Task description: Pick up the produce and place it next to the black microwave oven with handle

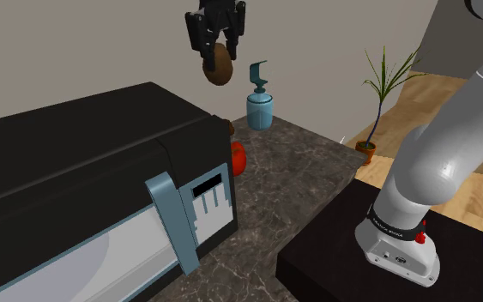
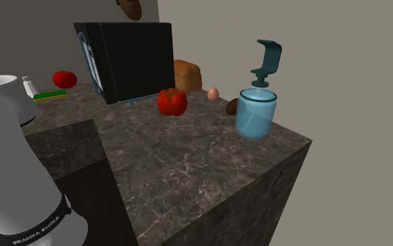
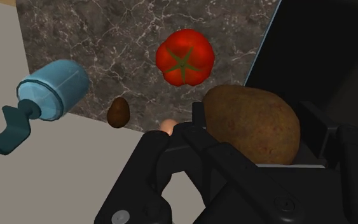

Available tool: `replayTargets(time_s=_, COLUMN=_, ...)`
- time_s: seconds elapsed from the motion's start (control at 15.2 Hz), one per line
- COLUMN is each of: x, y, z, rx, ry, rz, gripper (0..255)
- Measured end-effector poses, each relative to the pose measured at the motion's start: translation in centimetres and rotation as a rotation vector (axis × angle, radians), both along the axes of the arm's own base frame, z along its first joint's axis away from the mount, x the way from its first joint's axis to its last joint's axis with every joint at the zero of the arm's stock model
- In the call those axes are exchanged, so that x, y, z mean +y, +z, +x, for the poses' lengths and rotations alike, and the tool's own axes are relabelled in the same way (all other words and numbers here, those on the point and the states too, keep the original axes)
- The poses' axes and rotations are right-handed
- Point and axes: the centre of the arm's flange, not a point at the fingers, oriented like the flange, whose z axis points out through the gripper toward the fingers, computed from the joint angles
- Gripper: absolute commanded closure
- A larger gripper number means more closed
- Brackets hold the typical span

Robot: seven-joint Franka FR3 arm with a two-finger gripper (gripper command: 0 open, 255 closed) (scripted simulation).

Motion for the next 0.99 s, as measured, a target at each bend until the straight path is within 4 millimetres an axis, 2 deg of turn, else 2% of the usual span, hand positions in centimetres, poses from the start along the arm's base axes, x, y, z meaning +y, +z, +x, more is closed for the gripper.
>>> replayTargets(time_s=0.99, x=-0.1, y=-7.9, z=0.1, rx=0.000, ry=0.000, rz=0.000, gripper=255)
